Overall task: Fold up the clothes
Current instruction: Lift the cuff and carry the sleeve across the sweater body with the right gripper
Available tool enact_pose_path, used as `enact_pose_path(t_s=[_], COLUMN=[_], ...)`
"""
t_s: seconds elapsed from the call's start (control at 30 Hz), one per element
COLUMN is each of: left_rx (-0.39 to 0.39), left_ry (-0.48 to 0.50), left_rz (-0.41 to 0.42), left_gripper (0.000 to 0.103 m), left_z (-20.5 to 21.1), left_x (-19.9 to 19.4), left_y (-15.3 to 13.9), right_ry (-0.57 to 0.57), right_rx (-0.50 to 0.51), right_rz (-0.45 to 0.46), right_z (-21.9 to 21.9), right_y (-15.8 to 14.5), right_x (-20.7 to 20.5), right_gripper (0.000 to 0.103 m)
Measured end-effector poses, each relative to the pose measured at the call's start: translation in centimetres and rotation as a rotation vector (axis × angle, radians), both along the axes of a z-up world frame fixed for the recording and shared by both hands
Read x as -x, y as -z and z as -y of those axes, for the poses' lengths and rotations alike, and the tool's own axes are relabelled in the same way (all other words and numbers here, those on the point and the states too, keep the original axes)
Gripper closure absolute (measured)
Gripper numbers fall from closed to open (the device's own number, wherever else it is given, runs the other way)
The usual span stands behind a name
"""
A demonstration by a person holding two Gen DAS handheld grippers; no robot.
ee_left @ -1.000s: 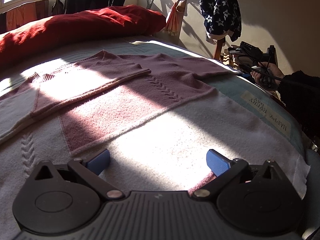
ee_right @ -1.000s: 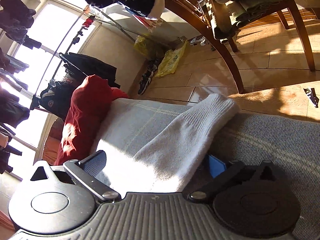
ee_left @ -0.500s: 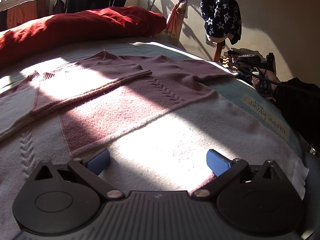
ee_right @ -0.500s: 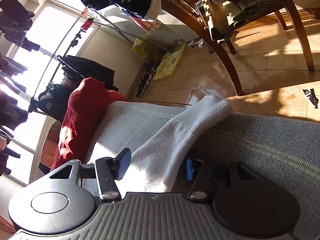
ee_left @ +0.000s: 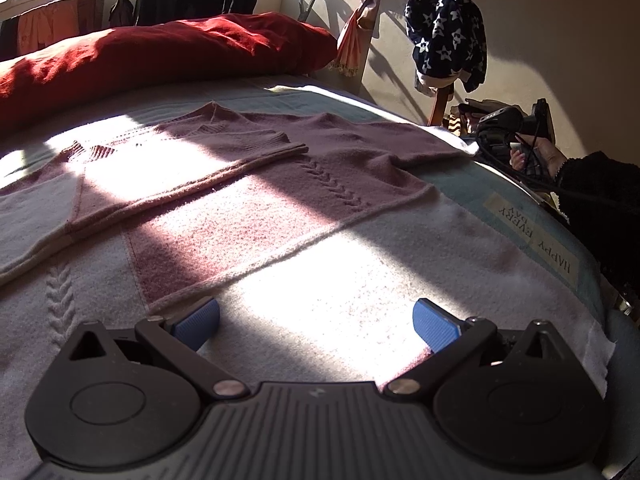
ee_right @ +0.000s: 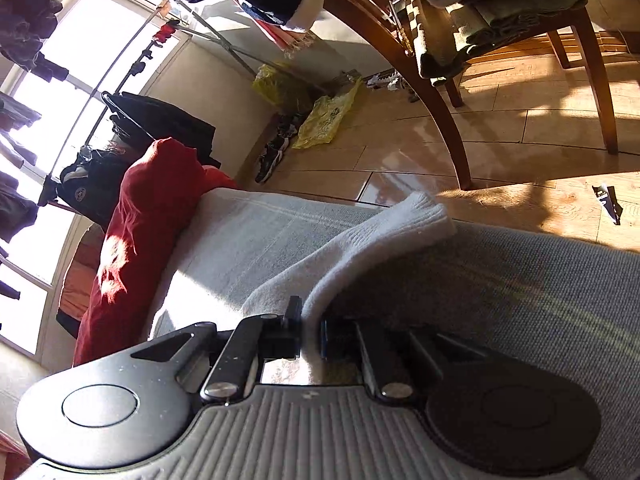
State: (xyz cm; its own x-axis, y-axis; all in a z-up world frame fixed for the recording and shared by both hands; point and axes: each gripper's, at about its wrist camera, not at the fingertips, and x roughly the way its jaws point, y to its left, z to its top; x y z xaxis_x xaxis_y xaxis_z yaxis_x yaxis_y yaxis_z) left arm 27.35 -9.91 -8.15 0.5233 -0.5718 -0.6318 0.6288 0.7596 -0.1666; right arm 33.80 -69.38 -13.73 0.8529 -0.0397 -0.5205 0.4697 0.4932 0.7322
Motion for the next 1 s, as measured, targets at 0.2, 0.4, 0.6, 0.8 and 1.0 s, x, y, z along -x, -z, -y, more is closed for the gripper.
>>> enact_pose_path(t_s=[0.2,0.4,0.6,0.8,1.0], left_rx=[0.014,0.016,-0.008,0.002,0.01], left_ry=[-0.022,-0.003,0.054,0.153,0.215], left_rz=[0.013,0.037,0.079,0.132,0.167], left_gripper=[0.001,0.001,0.001,0.001,0.001], left_z=[-0.7,-1.0,-0.9,-2.0,-3.5], left_x=[0.1,0.7,1.7,2.9,3.9], left_y=[-1.1,-2.1,-3.0,-4.2,-5.0], right_ry=[-0.082,-0.199,-0.293,-0.376,-0.451], right_rx=[0.095,0.178,0.219,0.26,0.314], right_rz=[0.03,0.04,0.029,0.025,0.026], right_z=[-2.1,-6.2,-10.8,-15.3,-19.7], right_y=[-4.5,-9.0,-11.7,-13.8,-15.8], right_x=[0.0,-0.8,-2.1,-3.1,-4.2], right_gripper=[0.094,0.094,0.094,0.093,0.093])
